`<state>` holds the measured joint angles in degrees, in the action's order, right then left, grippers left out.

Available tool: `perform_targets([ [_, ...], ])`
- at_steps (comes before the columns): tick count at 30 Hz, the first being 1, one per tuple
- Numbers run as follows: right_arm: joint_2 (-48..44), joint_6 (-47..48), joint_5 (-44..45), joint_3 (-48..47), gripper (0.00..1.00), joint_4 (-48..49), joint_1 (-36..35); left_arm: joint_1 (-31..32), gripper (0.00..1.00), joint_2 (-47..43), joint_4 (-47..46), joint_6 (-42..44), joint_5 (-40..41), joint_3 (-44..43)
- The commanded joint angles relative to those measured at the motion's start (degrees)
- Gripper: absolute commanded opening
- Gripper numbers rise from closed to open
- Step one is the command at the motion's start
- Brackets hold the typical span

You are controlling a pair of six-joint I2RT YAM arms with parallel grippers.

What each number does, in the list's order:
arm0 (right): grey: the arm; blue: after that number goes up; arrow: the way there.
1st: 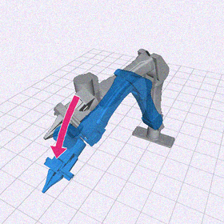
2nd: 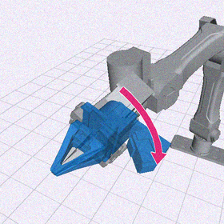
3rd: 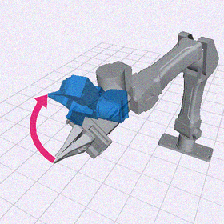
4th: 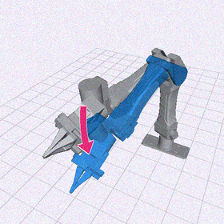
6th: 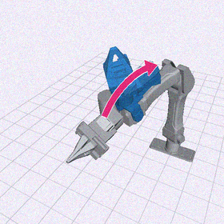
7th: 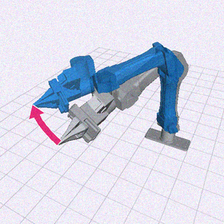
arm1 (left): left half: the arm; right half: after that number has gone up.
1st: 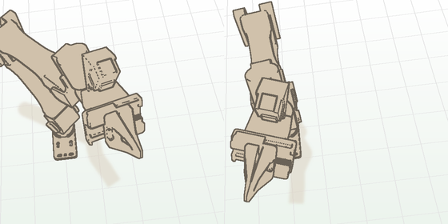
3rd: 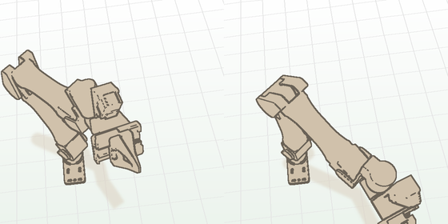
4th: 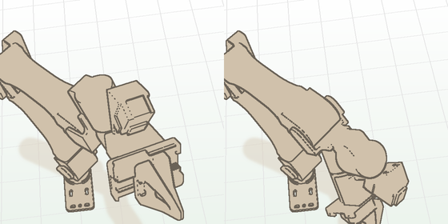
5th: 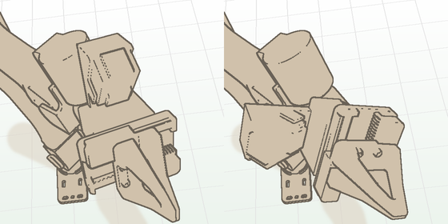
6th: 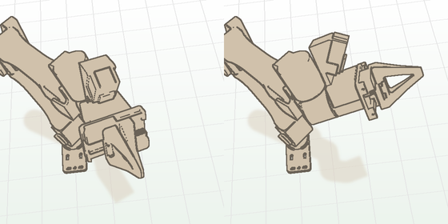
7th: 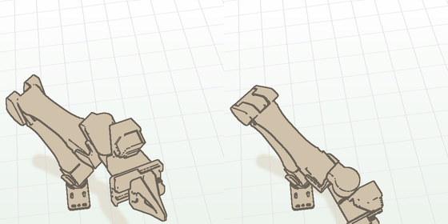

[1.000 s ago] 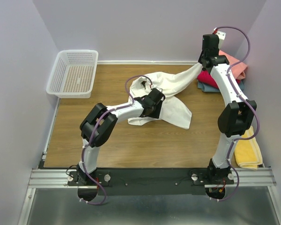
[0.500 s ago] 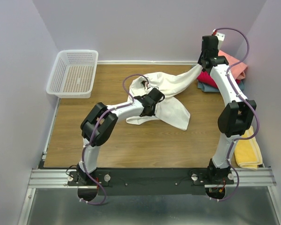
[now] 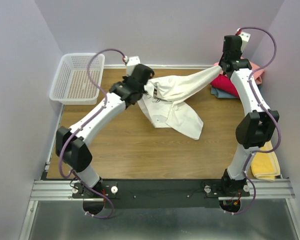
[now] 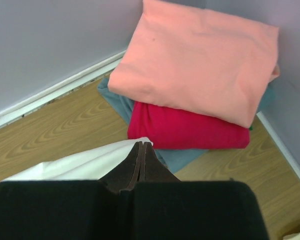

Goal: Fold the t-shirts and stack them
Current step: Flatten the tshirt out

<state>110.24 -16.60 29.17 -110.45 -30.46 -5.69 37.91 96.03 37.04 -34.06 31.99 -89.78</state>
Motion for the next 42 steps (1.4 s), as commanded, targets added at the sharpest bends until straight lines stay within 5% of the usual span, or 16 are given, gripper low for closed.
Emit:
perform_targets([
  [1, -7.8, 1.0, 3.7, -2.0, 0.01, -0.8, 2.0, -5.1, 0.0, -7.2, 4.4, 1.3, 8.6, -7.1],
  [21, -24.4, 6.1, 15.8, -9.5, 0.01, -0.7, 2.7, -15.2, 0.0, -11.7, 3.2, 15.1, 15.0, -40.3],
  [28, -30.8, 6.1, 15.7, -10.7, 0.01, -0.2, 2.8, -15.4, 0.0, -20.2, -2.3, 18.6, 16.4, -38.7],
  [42, -53.5, -2.7, 12.6, 15.2, 0.01, -4.6, 2.7, -15.4, 0.0, -33.9, -1.1, 17.9, 3.3, -25.0],
])
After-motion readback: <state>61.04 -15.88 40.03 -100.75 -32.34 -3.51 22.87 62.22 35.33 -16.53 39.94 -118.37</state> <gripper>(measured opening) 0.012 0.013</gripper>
